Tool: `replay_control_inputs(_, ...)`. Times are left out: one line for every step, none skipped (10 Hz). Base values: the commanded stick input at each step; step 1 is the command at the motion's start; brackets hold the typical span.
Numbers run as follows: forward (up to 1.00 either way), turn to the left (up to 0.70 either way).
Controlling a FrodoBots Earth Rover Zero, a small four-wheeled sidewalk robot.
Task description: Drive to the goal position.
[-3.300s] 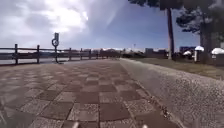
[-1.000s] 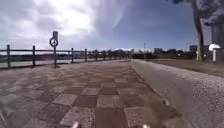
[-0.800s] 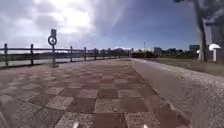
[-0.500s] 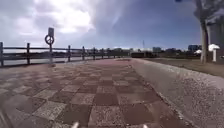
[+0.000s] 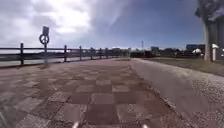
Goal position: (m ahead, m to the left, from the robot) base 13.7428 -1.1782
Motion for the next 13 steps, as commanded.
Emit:
replay_control_inputs(0.70, 0.00)
replay_control_inputs(0.70, 0.00)
replay_control_inputs(0.70, 0.00)
replay_control_inputs(0.70, 0.00)
replay_control_inputs(0.70, 0.00)
replay_control_inputs(0.70, 0.00)
replay_control_inputs(0.70, 0.00)
replay_control_inputs(0.70, 0.00)
replay_control_inputs(0.70, 0.00)
replay_control_inputs(0.70, 0.06)
replay_control_inputs(0.70, 0.25)
replay_control_inputs(0.70, 0.35)
replay_control_inputs(0.70, 0.35)
